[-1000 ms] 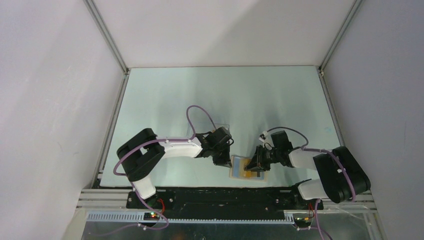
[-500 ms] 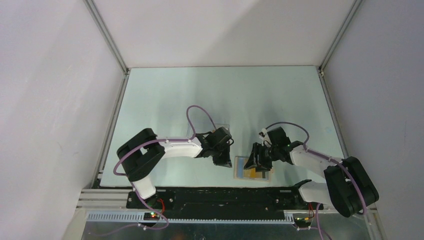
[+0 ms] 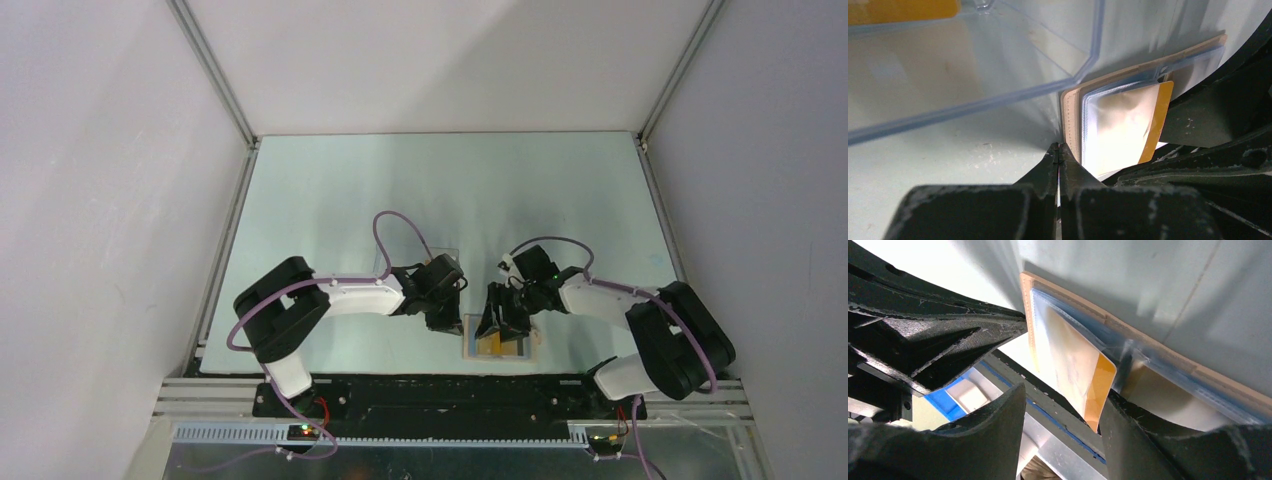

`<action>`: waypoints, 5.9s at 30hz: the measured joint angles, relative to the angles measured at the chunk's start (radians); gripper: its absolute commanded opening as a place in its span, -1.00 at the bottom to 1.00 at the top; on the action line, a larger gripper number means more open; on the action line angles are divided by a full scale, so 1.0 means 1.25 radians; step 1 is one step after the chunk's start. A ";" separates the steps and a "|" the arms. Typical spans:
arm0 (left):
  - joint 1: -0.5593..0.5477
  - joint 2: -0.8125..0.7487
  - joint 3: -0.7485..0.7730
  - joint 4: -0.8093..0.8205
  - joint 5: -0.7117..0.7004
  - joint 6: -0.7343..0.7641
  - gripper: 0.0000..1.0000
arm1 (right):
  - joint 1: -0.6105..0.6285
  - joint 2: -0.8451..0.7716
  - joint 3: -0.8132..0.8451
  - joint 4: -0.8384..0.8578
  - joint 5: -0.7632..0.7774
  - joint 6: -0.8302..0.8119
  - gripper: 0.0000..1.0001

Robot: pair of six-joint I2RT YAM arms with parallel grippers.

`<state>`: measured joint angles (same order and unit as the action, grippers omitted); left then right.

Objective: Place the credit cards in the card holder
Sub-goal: Insert the credit card into the card holder, then close the card holder at the center of the board.

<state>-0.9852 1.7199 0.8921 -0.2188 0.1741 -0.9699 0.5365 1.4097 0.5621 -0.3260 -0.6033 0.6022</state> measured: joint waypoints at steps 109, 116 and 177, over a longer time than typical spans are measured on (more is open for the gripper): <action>0.016 0.014 -0.100 0.494 0.307 -0.175 -0.13 | -0.007 -0.056 0.046 -0.198 0.175 -0.036 -1.00; -0.023 0.064 -0.067 0.534 0.312 -0.210 -0.12 | -0.009 -0.074 0.046 -0.259 0.238 0.002 -1.00; -0.027 0.016 -0.085 0.327 0.126 -0.122 -0.66 | -0.125 -0.130 -0.050 -0.238 0.196 0.084 -1.00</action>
<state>-1.0183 1.7393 0.7853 0.1894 0.3321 -1.1221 0.3805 1.2469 0.4992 -0.6231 -0.3580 0.7071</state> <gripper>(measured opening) 0.218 0.007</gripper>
